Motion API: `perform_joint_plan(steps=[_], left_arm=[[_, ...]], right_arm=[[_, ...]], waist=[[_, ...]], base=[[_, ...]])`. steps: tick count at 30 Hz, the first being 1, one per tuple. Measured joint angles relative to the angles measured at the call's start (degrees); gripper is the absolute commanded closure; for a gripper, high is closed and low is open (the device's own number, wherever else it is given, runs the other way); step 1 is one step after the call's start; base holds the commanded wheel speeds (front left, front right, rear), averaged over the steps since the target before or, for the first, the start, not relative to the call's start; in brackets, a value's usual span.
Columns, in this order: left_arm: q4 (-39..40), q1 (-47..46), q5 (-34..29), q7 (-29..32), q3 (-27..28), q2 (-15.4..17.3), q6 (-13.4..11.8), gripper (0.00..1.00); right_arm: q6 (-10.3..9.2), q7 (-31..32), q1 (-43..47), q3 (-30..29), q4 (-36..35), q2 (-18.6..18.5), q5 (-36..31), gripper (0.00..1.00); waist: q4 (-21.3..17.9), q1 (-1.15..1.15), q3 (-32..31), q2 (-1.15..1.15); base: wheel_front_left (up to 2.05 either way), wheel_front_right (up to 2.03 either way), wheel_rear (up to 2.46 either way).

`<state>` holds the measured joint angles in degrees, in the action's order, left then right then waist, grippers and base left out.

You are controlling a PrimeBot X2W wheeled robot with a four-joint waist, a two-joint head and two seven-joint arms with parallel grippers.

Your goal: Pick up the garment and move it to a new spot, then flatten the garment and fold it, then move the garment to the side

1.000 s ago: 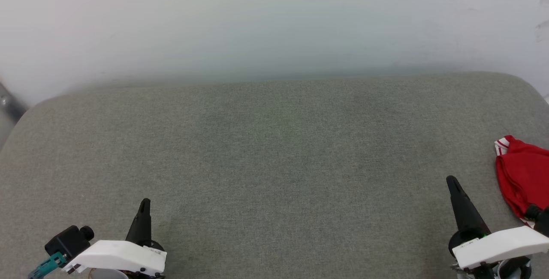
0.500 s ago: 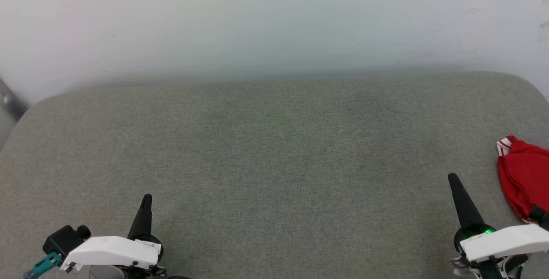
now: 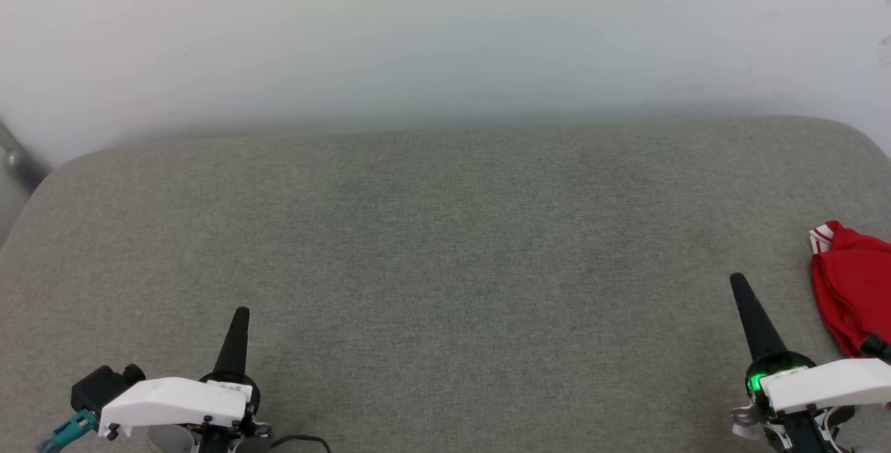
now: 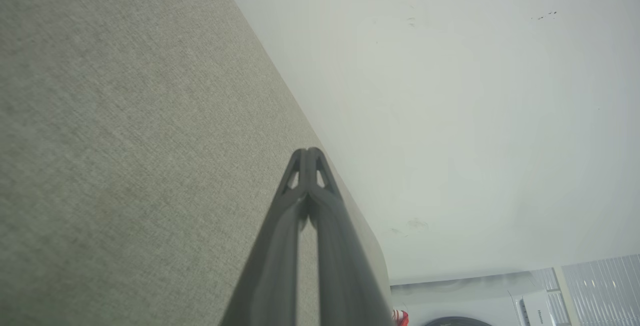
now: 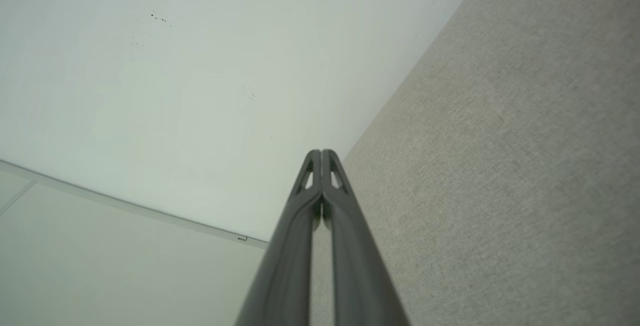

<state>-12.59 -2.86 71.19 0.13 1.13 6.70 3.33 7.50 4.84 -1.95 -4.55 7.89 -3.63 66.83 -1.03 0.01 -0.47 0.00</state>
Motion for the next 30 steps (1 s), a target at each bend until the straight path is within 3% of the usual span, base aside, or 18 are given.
perform_joint_plan(steps=[30], left_arm=[[-0.83,-1.95,12.65,3.83,3.27,-2.23,2.34,1.00]], right_arm=[[0.00,0.74,-2.41,-0.80,3.68,0.07,15.53,1.00]], waist=[[0.56,0.00,0.36,0.00]], base=[[0.00,0.00,0.00]])
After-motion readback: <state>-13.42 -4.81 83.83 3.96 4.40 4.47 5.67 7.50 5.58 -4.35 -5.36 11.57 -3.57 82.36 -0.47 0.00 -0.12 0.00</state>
